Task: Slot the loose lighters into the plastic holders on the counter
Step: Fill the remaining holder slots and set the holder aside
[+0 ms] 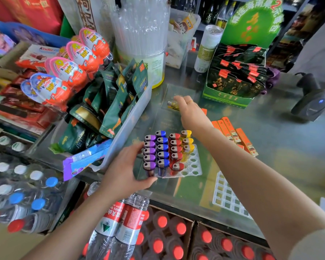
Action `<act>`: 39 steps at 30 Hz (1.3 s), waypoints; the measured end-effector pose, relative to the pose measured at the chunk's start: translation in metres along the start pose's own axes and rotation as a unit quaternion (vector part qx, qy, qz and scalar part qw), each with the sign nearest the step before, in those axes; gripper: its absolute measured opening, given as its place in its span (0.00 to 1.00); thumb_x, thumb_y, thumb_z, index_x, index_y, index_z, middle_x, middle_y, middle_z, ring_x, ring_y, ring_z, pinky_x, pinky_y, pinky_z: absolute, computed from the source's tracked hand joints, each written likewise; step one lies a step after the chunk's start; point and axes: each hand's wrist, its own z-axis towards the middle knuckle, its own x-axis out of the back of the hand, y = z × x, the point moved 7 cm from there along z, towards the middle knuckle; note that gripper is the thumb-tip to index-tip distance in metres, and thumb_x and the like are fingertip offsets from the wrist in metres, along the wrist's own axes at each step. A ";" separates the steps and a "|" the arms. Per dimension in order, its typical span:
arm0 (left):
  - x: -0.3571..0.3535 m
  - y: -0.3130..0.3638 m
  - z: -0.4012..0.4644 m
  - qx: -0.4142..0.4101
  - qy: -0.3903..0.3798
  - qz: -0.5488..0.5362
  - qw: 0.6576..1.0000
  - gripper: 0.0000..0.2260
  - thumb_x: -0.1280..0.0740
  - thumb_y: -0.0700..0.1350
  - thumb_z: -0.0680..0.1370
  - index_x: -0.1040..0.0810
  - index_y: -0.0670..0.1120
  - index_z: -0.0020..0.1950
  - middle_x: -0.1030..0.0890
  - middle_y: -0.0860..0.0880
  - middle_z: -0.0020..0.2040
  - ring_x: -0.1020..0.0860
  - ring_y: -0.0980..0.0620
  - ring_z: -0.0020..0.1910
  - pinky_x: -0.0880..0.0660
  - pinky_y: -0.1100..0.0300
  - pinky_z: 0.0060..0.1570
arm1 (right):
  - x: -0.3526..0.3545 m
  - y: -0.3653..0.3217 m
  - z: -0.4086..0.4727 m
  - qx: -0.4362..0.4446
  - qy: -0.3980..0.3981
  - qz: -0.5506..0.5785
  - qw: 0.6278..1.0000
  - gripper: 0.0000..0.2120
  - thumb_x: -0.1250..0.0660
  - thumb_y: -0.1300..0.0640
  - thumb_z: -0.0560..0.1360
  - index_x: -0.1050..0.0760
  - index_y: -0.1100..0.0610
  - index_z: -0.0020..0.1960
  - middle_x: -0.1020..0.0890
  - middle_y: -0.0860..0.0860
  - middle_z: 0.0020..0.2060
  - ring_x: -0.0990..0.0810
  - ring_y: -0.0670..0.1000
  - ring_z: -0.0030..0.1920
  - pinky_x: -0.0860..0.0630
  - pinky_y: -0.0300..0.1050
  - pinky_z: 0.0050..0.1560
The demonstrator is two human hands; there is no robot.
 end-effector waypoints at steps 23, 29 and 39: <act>0.007 0.012 -0.005 -0.022 0.007 0.029 0.999 0.31 0.26 0.56 0.63 0.30 0.52 0.63 0.23 0.54 0.58 0.27 0.54 0.58 0.28 0.49 0.57 | 0.018 -0.009 -0.174 -0.155 0.131 0.509 0.836 0.07 0.34 0.65 0.73 0.24 0.53 0.42 0.21 0.43 0.28 0.25 0.40 0.31 0.26 0.32 0.37; 0.010 0.016 -0.008 -0.023 0.011 0.026 0.999 0.32 0.24 0.52 0.63 0.31 0.51 0.65 0.24 0.53 0.60 0.29 0.54 0.60 0.30 0.51 0.59 | 0.023 -0.013 -0.170 -0.127 0.154 0.416 0.887 0.12 0.33 0.64 0.73 0.27 0.47 0.42 0.22 0.48 0.34 0.25 0.40 0.32 0.29 0.28 0.34; 0.009 0.017 -0.007 -0.038 0.001 0.014 0.999 0.29 0.27 0.55 0.63 0.29 0.52 0.62 0.23 0.55 0.57 0.27 0.56 0.58 0.28 0.49 0.57 | 0.037 -0.023 -0.163 -0.019 0.144 0.211 0.967 0.11 0.32 0.62 0.72 0.26 0.62 0.54 0.24 0.49 0.35 0.27 0.50 0.34 0.34 0.30 0.36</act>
